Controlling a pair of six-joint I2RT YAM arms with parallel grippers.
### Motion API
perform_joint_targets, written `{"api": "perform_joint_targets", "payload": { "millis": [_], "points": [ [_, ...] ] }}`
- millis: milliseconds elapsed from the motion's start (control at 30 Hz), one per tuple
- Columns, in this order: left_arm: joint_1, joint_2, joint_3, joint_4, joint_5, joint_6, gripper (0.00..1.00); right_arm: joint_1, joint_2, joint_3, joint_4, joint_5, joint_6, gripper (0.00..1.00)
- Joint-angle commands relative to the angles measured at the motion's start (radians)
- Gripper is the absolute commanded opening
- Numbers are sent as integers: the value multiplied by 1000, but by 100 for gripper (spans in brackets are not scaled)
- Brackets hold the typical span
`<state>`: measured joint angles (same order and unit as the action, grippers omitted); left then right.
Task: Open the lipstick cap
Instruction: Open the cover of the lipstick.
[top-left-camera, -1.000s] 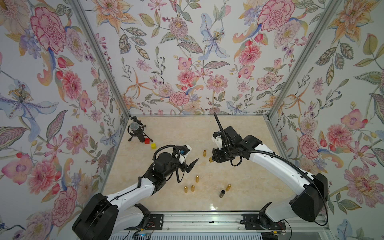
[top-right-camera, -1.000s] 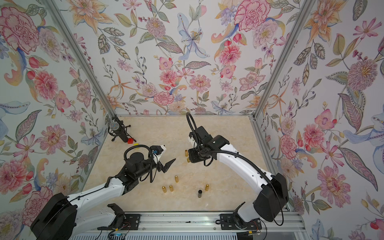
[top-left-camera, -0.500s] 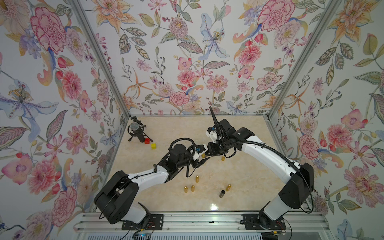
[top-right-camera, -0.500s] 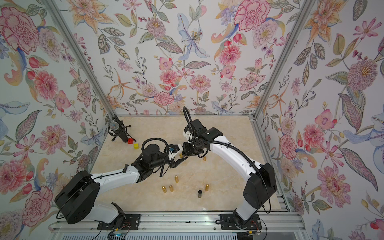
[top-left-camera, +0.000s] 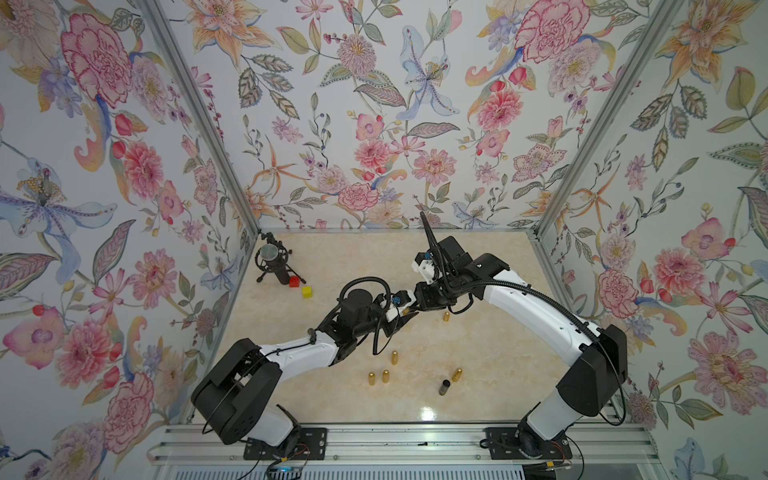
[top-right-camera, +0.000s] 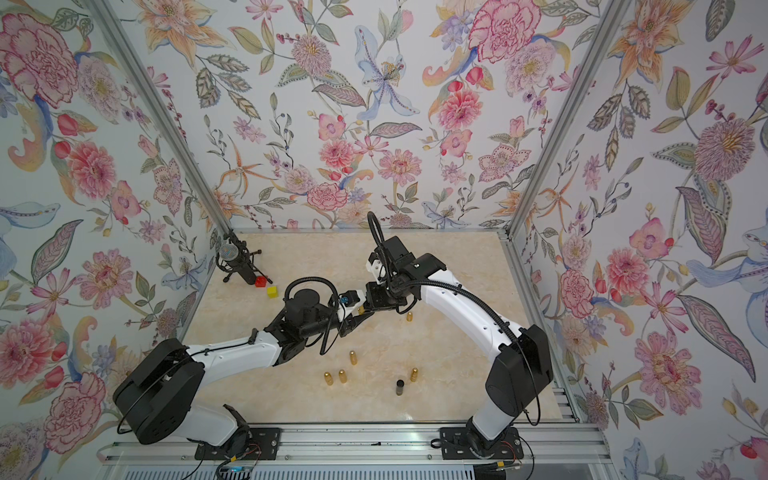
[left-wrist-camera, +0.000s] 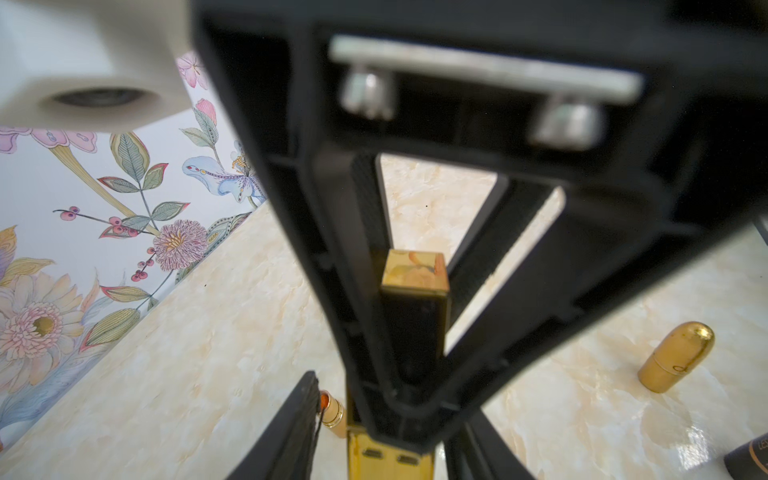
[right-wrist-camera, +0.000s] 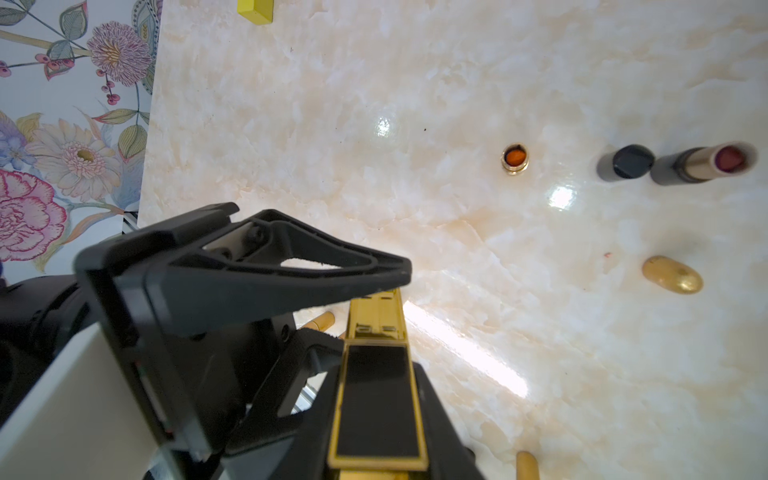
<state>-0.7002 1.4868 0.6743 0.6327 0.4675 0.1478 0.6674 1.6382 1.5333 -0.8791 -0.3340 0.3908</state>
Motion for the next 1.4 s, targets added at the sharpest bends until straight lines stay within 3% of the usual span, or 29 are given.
{"api": "perform_joint_targets", "payload": {
  "millis": [0,267,367,433,533,667,1067,1267,1367],
  "points": [
    [7,9,-11,15,13,-5,43,-11,-24,-4,-8,-10,16,16],
    [7,9,-7,15,15,-2,17,-13,-35,-16,9,-23,22,18],
    [7,7,-7,14,12,-4,7,-12,-44,-16,15,-16,25,28],
    [8,4,-6,11,11,-6,6,-12,-51,-18,17,-10,27,30],
    [7,0,-11,12,12,-8,3,-12,-53,-19,22,-3,30,41],
    [8,-8,-18,10,1,-8,3,-12,-61,-27,28,4,33,44],
    [8,-16,-24,0,1,-9,2,-12,-83,-57,53,20,26,20],
    [11,-11,-41,-1,-6,-8,1,-12,-103,-59,62,21,31,18],
    [17,-11,-50,-1,-9,-8,0,-59,-116,-59,67,6,40,16]
  ]
}}
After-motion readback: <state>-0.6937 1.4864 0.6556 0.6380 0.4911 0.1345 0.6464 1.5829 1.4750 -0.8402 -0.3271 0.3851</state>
